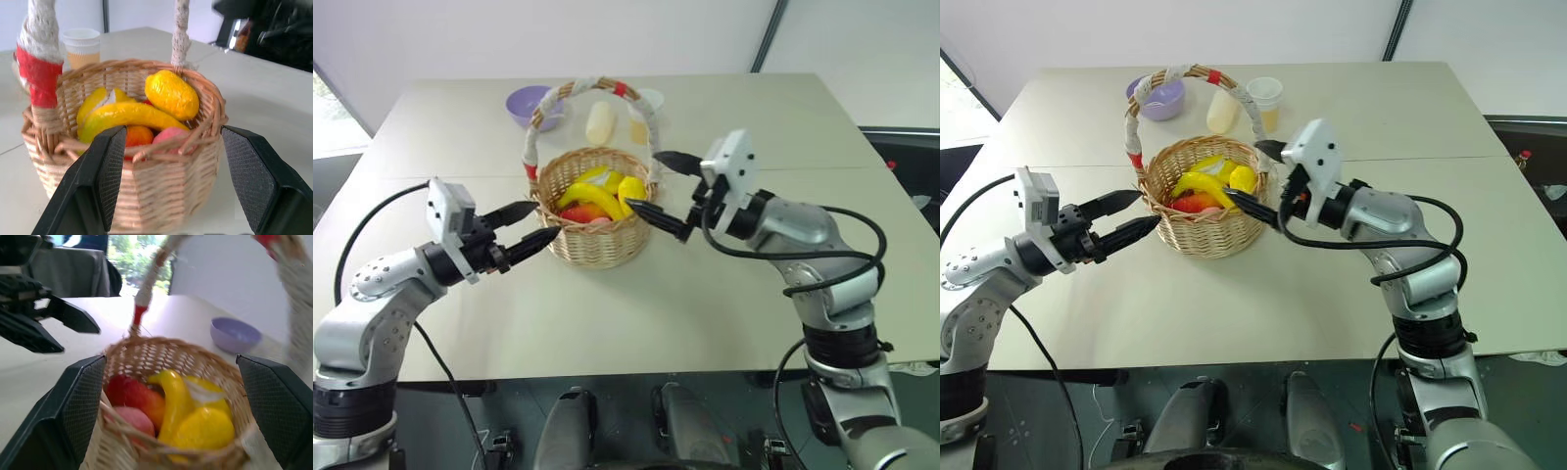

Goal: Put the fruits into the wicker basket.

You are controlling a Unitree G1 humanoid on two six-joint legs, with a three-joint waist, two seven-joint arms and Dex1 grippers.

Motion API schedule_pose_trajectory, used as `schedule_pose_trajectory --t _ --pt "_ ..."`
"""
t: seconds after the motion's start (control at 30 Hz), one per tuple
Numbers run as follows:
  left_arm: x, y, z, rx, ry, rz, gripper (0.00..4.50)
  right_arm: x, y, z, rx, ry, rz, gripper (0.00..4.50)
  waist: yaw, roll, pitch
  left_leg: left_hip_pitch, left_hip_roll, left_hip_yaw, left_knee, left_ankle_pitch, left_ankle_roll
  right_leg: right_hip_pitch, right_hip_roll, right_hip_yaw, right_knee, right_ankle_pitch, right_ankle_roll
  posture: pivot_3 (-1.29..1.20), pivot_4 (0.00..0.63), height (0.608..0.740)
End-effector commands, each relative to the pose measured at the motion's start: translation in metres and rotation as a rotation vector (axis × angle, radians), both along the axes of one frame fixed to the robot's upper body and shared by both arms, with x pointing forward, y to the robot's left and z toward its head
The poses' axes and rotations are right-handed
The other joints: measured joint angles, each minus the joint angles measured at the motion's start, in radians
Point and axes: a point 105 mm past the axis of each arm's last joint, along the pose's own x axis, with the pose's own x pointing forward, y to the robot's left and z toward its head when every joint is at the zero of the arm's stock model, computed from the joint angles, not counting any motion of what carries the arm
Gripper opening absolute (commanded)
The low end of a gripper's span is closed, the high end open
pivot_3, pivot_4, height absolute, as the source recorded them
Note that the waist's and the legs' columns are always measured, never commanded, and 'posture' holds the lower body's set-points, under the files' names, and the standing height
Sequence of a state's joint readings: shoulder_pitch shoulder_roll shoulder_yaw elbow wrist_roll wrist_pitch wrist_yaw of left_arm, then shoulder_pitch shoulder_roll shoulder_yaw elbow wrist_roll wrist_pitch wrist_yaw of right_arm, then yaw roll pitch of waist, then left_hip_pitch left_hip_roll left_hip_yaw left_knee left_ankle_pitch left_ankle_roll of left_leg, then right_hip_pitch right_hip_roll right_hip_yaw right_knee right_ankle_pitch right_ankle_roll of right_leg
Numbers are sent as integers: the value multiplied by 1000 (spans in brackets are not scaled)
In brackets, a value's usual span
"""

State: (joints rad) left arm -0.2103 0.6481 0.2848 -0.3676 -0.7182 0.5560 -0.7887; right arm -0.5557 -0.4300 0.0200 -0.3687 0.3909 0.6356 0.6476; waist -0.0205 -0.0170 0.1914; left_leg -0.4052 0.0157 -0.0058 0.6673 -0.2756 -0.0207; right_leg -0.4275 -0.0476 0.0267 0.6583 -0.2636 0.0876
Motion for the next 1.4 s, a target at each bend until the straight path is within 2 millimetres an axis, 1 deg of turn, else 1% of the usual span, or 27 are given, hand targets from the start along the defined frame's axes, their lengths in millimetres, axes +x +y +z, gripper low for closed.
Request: schedule_pose_trajectory --t 0.03,0.1,0.2,0.33,0.4,0.47,0.5,0.57,0.63,0.67,0.73,0.83,0.87,0.9,1.0,1.03,1.07,1.1,1.13,1.2,1.3,1.4 --pt "1 -1 18 -51 -84 12 3279 19 -7 5 83 7 -126 4426 -5 0 0 1 0 0 0 0 0 0 1 1 1 0 0 0 150 740" --pt "3 -3 18 -56 -87 15 3279 32 -6 1 117 31 -176 4426 -9 0 0 2 1 0 0 0 0 0 3 1 2 0 0 0 150 740" --pt "4 -7 17 -61 -85 5 3279 46 5 -4 147 52 -185 4426 -14 0 0 2 0 0 0 0 -1 0 2 1 3 0 -1 0 150 740" --pt "4 -9 16 -61 -84 1 3279 52 9 -5 164 53 -184 4426 -17 0 0 1 0 0 0 0 -1 0 2 1 3 0 -1 0 150 740" --pt "2 -12 16 -61 -86 -5 3279 62 10 -8 189 75 -202 3897 -17 0 0 1 0 -1 0 0 -1 0 1 1 3 0 -1 0 150 740" --pt "0 -14 15 -59 -87 -8 3279 64 12 -10 200 84 -192 3101 -18 0 0 1 0 0 0 0 -1 0 1 1 3 0 -1 0 150 740" --pt "-1 -14 14 -59 -85 -7 3279 63 13 -10 202 85 -185 2495 -19 0 0 1 0 0 0 0 -1 0 1 1 3 0 -1 0 150 740" --pt "-1 -14 13 -58 -83 -5 3279 62 13 -10 206 84 -178 1517 -19 0 0 1 0 0 0 0 -1 0 1 1 3 0 -1 0 150 740" --pt "-1 -15 12 -60 -81 -8 3279 61 12 -10 210 82 -179 340 -19 0 0 1 0 0 0 0 -1 0 1 1 3 0 -1 0 150 740" --pt "-1 -15 12 -61 -79 -10 3279 61 11 -9 211 81 -180 15 -19 0 0 1 0 -1 0 0 -1 0 1 1 3 0 -1 0 150 740" --pt "-1 -17 11 -61 -78 -15 3279 61 9 -8 215 74 -190 11 -19 0 0 1 0 -1 0 0 -1 0 1 1 3 0 -1 0 150 740" --pt "1 -19 12 -63 -81 -27 3279 61 -9 -1 221 36 -257 11 -18 0 0 1 0 -1 0 0 -1 0 1 1 3 0 -1 0 150 740" --pt "2 -19 13 -64 -82 -29 3279 61 -20 4 229 13 -293 11 -17 0 0 1 0 -1 0 0 -1 0 1 1 3 0 -1 0 150 740" --pt "3 -20 13 -64 -82 -32 3279 61 -33 9 240 -10 -333 11 -13 0 0 1 0 -1 0 0 -1 0 1 1 3 0 -1 0 150 740" --pt "7 -23 13 -68 -80 -50 3279 58 -86 24 256 -83 -498 11 7 0 0 0 0 -1 0 0 -1 -1 -1 1 2 0 -1 0 150 740" --pt "7 -24 13 -70 -79 -54 3279 57 -96 27 256 -93 -531 11 9 0 0 -1 -1 -1 0 0 -1 -1 -1 1 2 0 -1 0 150 740" --pt "8 -25 13 -72 -78 -61 3279 56 -111 28 249 -103 -582 11 8 0 0 -1 -1 -1 0 0 -1 -1 -1 1 1 0 -1 0 150 740" --pt "10 -27 12 -76 -77 -69 3279 56 -136 27 239 -110 -671 11 8 0 0 -1 -1 0 0 0 0 -1 -1 1 1 0 -1 0 150 740" --pt "11 -30 12 -79 -75 -76 3279 56 -156 25 227 -110 -746 11 8 0 0 -1 -2 0 0 0 0 -1 0 1 0 0 -1 0 150 740" --pt "14 -33 11 -82 -76 -88 3279 55 -186 21 212 -111 -861 11 8 0 0 -1 -1 0 0 0 0 -1 1 0 0 0 -1 0 150 740" --pt "16 -37 11 -86 -78 -97 3279 55 -219 16 235 -103 -986 11 -1 0 0 -1 -1 2 0 0 0 -1 1 1 0 0 -1 0 150 740" --pt "18 -39 9 -85 -77 -100 3279 53 -238 9 238 -96 -1064 11 -9 1 0 0 0 3 -1 0 0 -1 3 2 0 0 -1 0 150 740"
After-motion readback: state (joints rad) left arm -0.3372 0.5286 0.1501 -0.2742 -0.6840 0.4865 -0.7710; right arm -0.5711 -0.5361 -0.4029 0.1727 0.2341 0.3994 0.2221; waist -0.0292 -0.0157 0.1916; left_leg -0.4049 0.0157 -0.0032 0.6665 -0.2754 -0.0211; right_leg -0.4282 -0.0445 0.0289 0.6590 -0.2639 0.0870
